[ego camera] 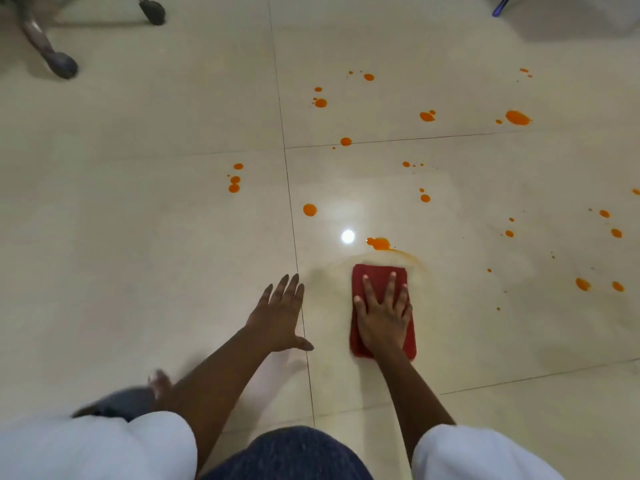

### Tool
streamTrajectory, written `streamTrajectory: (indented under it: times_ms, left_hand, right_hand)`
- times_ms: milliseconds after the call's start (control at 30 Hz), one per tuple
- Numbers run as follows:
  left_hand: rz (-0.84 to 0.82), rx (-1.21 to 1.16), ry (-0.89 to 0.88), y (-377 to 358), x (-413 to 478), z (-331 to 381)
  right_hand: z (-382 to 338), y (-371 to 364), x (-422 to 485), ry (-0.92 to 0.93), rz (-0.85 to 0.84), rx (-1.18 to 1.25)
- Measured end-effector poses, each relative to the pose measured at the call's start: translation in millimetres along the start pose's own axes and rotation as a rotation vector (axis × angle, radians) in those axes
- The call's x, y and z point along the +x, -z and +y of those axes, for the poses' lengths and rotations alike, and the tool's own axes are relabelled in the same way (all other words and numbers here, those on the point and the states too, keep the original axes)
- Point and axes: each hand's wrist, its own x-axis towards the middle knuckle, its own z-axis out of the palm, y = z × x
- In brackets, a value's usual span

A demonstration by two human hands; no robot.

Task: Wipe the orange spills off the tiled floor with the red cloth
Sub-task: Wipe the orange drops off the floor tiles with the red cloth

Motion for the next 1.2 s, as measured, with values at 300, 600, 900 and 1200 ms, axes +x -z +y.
streamTrajectory:
  times_ms: [300, 600, 900, 1200]
  left_hand:
    - [-0.022, -0.058, -0.123, 13, 61, -4]
    - [0.061, 0.029, -0.192, 23, 100, -31]
    - [0.121, -0.017, -0.346, 12, 142, -35]
    - [0.201, -0.02, -0.293, 14, 135, -50]
  right_hand:
    - [2, 10, 54, 0.13, -0.042, -0.107]
    - [-6, 9, 55, 0.03, -0.047, -0.087]
    - [5, 24, 101, -0.303, 0.187, 0.008]
    - [-31, 36, 179, -0.058, 0.149, -0.03]
